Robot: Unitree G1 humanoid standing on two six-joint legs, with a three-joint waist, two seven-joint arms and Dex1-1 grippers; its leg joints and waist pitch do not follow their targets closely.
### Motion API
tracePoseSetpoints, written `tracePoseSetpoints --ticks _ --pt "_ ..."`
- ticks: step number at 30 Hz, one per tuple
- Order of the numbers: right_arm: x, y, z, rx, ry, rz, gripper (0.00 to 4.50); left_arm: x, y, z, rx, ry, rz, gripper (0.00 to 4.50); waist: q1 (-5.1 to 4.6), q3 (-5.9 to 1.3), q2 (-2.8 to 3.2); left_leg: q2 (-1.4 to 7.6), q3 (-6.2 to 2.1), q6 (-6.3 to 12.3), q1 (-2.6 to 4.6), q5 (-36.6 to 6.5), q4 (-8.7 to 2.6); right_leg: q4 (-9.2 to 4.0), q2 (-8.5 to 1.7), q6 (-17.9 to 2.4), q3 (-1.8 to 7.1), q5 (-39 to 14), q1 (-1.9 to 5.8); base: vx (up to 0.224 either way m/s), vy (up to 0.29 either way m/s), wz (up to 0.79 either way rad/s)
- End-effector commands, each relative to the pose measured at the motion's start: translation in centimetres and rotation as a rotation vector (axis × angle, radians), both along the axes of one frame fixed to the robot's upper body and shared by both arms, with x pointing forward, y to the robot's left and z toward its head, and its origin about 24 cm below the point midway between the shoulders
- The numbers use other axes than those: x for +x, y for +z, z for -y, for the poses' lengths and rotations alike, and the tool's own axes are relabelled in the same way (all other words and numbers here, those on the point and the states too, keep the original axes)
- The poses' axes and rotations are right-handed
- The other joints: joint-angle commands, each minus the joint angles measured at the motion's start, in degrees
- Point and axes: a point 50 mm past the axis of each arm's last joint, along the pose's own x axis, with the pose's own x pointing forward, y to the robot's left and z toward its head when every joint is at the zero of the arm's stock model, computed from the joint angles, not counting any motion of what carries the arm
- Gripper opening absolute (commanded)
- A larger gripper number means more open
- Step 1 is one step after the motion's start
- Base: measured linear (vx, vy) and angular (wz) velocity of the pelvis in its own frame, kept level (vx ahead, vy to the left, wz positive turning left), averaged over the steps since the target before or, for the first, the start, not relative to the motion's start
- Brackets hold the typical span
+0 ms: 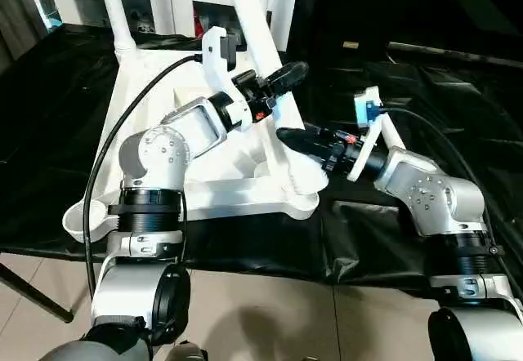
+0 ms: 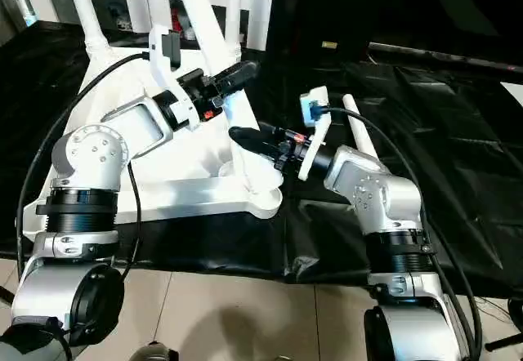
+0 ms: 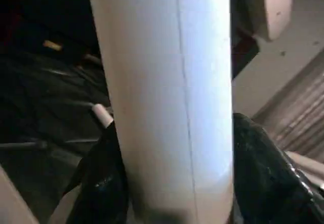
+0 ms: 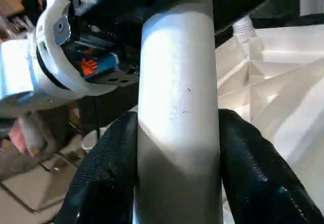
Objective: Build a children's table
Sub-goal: Pick table leg
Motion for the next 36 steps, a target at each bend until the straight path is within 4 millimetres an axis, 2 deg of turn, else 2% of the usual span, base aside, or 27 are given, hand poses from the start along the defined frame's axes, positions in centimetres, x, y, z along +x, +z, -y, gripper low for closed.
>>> tracePoseSetpoints --ticks 1,5,11,12,14,15,18,21,26,27,28,29,31,32,33,34,36 --pt "0.1 -0.6 0.0 -0.076 -0.075 -0.008 2.58 -0.4 1.6 1.0 0.038 0.014 0.094 2.15 -0.06 -4.71 0.21 1.28 -0.31 0.56 1.05 -3.2 -3.35 -3.96 -4.29 -10.9 2.85 -0.9 3.74 0.000 0.000 0.00" --pt "0.2 -0.5 -0.9 -0.166 -0.139 0.048 2.76 -0.4 1.8 1.4 0.097 0.064 0.140 1.99 -0.15 -4.60 0.18 1.34 -0.31 -0.22 1.10 -3.6 -3.44 -4.07 -4.31 -10.7 2.88 -1.6 3.62 0.000 0.000 0.00" --pt "0.5 -1.1 -4.0 -0.315 -0.278 0.052 2.87 -0.5 2.4 2.2 0.214 0.161 0.222 1.88 -0.78 -4.50 0.31 1.27 -0.45 -1.85 1.10 -5.1 -3.75 -4.27 -4.18 -8.9 2.94 -3.9 3.50 0.000 0.000 0.00" --pt "0.7 -1.4 -4.3 -0.340 -0.302 0.048 2.87 -0.6 2.5 2.4 0.228 0.161 0.228 1.88 -0.93 -4.49 0.52 1.33 -0.50 -2.33 1.13 -5.1 -3.77 -4.20 -4.20 -8.8 2.99 -3.9 3.31 0.000 0.000 0.00" --pt "1.0 -1.7 -4.8 -0.396 -0.366 0.058 2.87 -0.7 2.4 2.7 0.274 0.168 0.243 1.88 -1.19 -4.52 0.25 1.23 -0.51 -2.74 1.06 -5.6 -3.81 -4.20 -4.17 -8.7 2.95 -4.0 3.45 0.000 0.000 0.00" --pt "1.0 -1.8 -5.1 -0.396 -0.384 0.058 2.70 -0.7 2.3 2.7 0.307 0.179 0.251 1.88 -1.35 -4.47 0.41 1.30 -0.53 -2.95 1.14 -5.9 -3.86 -4.19 -4.19 -8.4 2.99 -4.2 3.33 0.000 0.000 0.00" --pt "0.9 -1.5 -5.5 -0.368 -0.395 0.057 2.53 -0.5 1.9 2.4 0.346 0.221 0.266 1.86 -1.37 -4.49 0.26 1.23 -0.47 -2.65 1.15 -5.8 -3.85 -4.19 -4.06 -7.6 3.07 -3.2 3.39 0.000 0.000 0.00" --pt "0.8 -1.3 -5.7 -0.342 -0.386 0.062 2.24 -0.4 1.8 2.1 0.362 0.246 0.279 1.86 -1.32 -4.53 0.23 1.18 -0.44 -2.29 1.06 -4.8 -3.79 -3.92 -4.01 -7.9 3.06 -0.5 3.49 0.000 0.000 0.00" --pt "0.6 -1.0 -5.8 -0.296 -0.364 0.064 2.09 -0.4 1.8 2.0 0.367 0.252 0.281 1.86 -1.30 -4.52 0.22 1.15 -0.37 -1.73 1.09 -4.7 -3.73 -3.88 -4.06 -8.4 3.09 0.0 3.54 0.000 0.000 0.00" --pt "0.5 -0.9 -5.9 -0.265 -0.346 0.063 2.09 -0.4 1.7 1.9 0.368 0.248 0.281 2.21 -1.33 -4.49 0.12 1.14 -0.36 -1.70 1.02 -4.9 -3.73 -3.95 -4.09 -8.3 3.10 -0.6 3.56 0.000 0.000 0.00" --pt "0.5 -0.9 -5.9 -0.258 -0.338 0.064 2.09 -0.4 1.7 1.9 0.370 0.243 0.284 2.21 -1.27 -4.52 0.19 1.14 -0.35 -1.67 1.04 -5.0 -3.72 -3.94 -4.13 -8.4 3.10 -0.7 3.60 0.000 0.000 0.00" --pt "0.3 -0.8 -5.9 -0.234 -0.313 0.067 2.07 -0.4 1.7 1.9 0.382 0.226 0.296 2.56 -1.25 -4.50 0.23 1.16 -0.40 -1.46 1.01 -5.4 -3.75 -4.05 -4.13 -8.1 3.07 -1.4 3.59 0.000 0.000 0.00" --pt "0.1 -0.6 -5.9 -0.209 -0.268 0.077 2.06 -0.5 1.7 1.8 0.352 0.206 0.281 2.59 -1.29 -4.51 0.40 1.19 -0.39 -1.49 1.09 -5.4 -3.75 -4.01 -4.10 -8.2 3.08 -1.3 3.52 0.000 0.000 0.00" --pt "-0.6 -0.3 -5.8 -0.178 -0.171 0.115 2.04 -0.5 1.7 1.5 0.291 0.170 0.257 2.67 -1.18 -4.53 0.29 1.21 -0.38 -1.22 1.06 -5.3 -3.68 -3.96 -4.13 -8.7 3.09 -0.5 3.65 0.000 0.000 0.00" --pt "-1.2 -0.1 -5.6 -0.159 -0.090 0.144 2.03 -0.5 1.8 1.1 0.249 0.143 0.246 2.77 -1.05 -4.53 0.53 1.16 -0.38 -1.11 1.07 -5.1 -3.64 -3.91 -4.11 -8.9 3.08 0.1 3.70 0.000 0.000 0.00" --pt "-1.4 0.0 -5.6 -0.153 -0.067 0.152 2.03 -0.4 1.8 1.0 0.240 0.135 0.246 2.90 -0.74 -4.59 0.48 1.29 -0.29 -0.66 1.25 -4.5 -3.53 -3.80 -4.12 -9.5 3.11 1.6 3.56 0.000 0.000 0.00" --pt "-2.1 0.3 -4.8 -0.128 0.022 0.160 2.00 -0.7 1.7 0.4 0.152 0.041 0.188 3.09 -0.75 -4.65 0.28 1.11 -0.27 -0.24 1.03 -3.6 -3.49 -3.58 -3.98 -10.4 3.00 2.9 3.86 0.000 0.000 0.00"
